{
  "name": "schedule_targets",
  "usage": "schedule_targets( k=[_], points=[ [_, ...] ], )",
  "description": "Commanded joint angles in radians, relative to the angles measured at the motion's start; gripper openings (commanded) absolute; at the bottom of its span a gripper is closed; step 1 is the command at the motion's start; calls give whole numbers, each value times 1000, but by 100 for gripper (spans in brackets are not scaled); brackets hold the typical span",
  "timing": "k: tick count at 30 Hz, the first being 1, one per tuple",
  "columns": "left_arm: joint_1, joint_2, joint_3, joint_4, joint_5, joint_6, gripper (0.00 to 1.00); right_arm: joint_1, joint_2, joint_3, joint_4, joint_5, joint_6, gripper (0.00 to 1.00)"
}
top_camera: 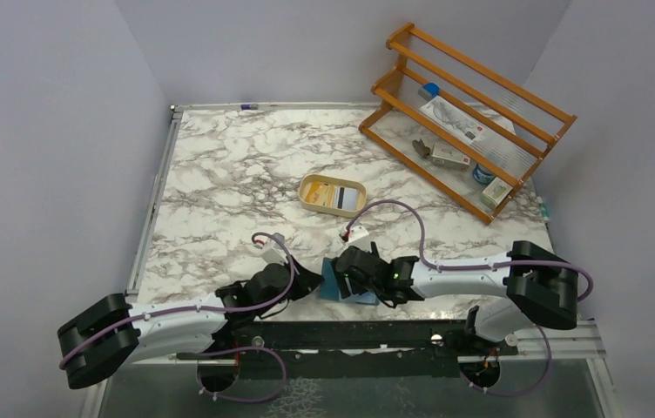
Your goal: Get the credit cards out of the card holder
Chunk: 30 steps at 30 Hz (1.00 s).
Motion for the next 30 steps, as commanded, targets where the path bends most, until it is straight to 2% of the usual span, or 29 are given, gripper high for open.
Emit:
schedule_targets(
  k=[1,9,18,21,25,26,30],
  points=[
    [0,-98,73,-243,-130,42,0,0,-30,3,-254,109,23,75],
    [-1,-162,103,-403,-183,50,0,0,-46,93,-379,168,42,75],
    [0,-160,111,-423,-190,54,0,0,-26,223,-616,306,187,75],
    [-1,-155,116,-429,-191,54,0,0,-85,214,-548,286,137,75],
    [-2,-162,125,-435,-191,60,0,0,-186,156,-296,135,-25,75],
    [-2,-164,130,-437,-191,61,0,0,-173,163,-263,118,-50,76],
    [-2,-166,147,-449,-190,68,0,13,-1,282,-328,158,-50,76]
  ],
)
